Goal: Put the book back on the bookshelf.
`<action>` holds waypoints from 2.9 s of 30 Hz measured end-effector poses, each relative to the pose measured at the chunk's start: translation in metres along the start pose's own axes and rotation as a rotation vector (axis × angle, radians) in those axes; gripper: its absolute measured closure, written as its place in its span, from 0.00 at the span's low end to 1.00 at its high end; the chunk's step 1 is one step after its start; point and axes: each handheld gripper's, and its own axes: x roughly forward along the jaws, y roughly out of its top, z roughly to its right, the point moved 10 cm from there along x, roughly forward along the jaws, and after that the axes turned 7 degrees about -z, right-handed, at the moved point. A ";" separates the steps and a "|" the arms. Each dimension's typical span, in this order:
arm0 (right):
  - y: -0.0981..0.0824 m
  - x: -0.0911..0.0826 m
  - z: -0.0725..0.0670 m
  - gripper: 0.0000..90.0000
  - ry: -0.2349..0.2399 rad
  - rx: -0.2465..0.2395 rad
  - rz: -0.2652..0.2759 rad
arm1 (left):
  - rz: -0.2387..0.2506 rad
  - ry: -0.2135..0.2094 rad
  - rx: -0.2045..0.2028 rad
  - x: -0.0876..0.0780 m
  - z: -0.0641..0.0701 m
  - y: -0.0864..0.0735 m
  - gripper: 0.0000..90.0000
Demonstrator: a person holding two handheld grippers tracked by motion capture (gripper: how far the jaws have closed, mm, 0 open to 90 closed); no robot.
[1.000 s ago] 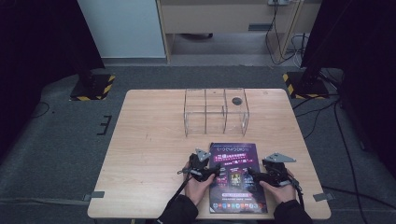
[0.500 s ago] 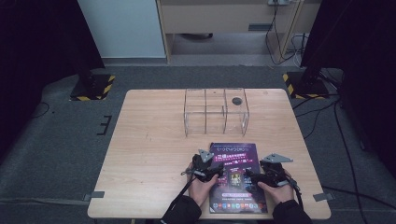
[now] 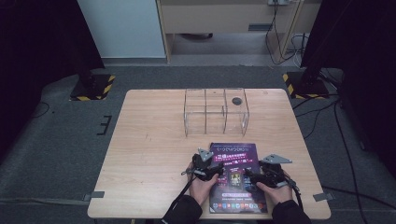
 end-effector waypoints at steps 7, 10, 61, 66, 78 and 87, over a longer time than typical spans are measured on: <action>0.000 0.000 0.001 0.32 0.002 0.011 0.016 | 0.025 -0.030 -0.057 -0.003 -0.001 0.000 0.45; 0.001 0.000 0.002 0.33 0.002 0.015 0.017 | 0.044 -0.043 -0.062 -0.005 0.000 0.001 0.46; 0.016 -0.020 0.002 0.22 0.128 0.064 0.125 | 0.180 -0.225 0.061 -0.053 0.031 0.025 0.93; 0.017 -0.022 0.002 0.21 0.152 0.065 0.133 | 0.221 -0.245 0.060 -0.064 0.031 0.031 0.93; 0.019 -0.019 -0.009 0.20 0.234 0.069 0.129 | 0.275 -0.263 0.086 -0.084 0.034 0.040 0.93; 0.018 -0.013 -0.017 0.20 0.309 0.088 0.114 | 0.294 -0.272 0.098 -0.094 0.037 0.044 0.93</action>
